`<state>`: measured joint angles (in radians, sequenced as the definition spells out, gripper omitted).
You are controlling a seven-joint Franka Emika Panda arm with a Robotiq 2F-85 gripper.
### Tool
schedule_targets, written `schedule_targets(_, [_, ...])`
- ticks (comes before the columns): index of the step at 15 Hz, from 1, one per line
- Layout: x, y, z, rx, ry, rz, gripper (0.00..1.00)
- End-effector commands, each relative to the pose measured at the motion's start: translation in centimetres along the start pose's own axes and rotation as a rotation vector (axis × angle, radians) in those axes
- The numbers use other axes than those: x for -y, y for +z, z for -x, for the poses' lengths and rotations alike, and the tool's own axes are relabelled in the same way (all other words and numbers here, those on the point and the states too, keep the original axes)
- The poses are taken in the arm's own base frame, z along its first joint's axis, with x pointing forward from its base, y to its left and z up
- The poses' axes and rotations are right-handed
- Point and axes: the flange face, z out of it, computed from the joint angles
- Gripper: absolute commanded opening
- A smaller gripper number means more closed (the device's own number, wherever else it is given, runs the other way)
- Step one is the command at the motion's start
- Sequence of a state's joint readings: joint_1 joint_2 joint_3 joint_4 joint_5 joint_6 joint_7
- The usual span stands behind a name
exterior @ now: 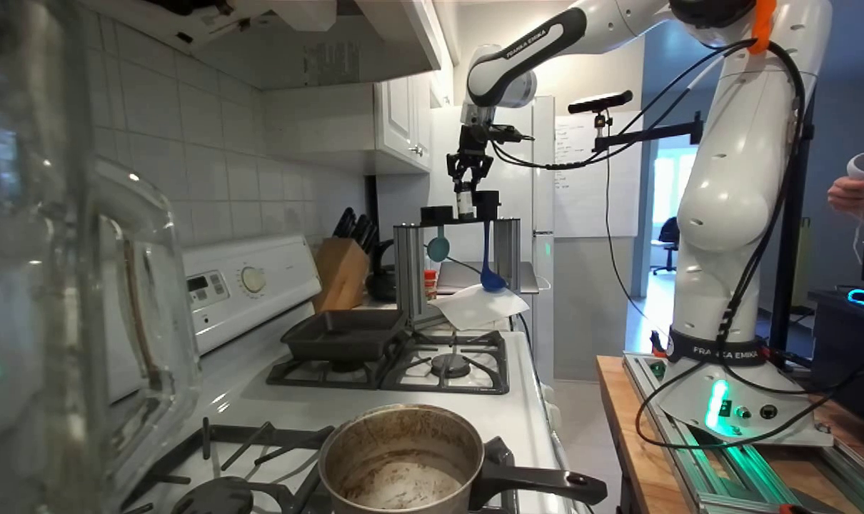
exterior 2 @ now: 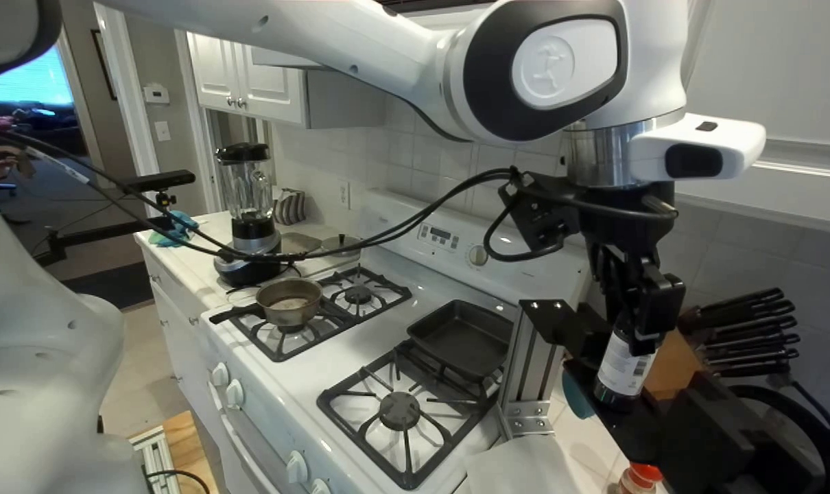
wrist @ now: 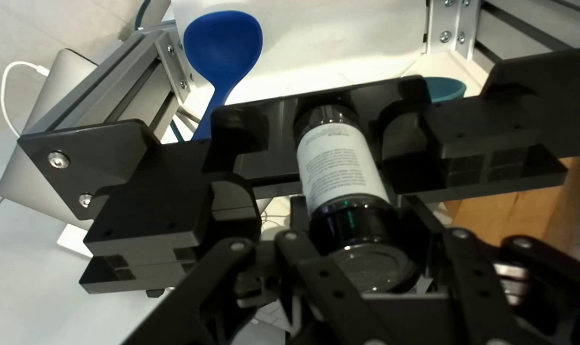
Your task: Put the black and white container on top of the shelf on the right.
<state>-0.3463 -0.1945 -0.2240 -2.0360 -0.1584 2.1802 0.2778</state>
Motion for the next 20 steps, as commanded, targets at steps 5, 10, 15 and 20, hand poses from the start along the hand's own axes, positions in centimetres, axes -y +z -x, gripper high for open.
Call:
schedule_targets(5, [-0.9, -0.9, 0.3, 0.018, -0.026, -0.001, 1.00])
schedule_targets(10, [-1.8, -3.0, 1.5, 0.028, -0.025, -0.009, 1.00])
schedule_targets(15, [-3.0, -5.7, 5.7, 0.032, -0.219, -0.129, 1.00])
schedule_targets(20, [-2.6, -6.7, 13.0, 0.031, -0.464, -0.180, 1.00])
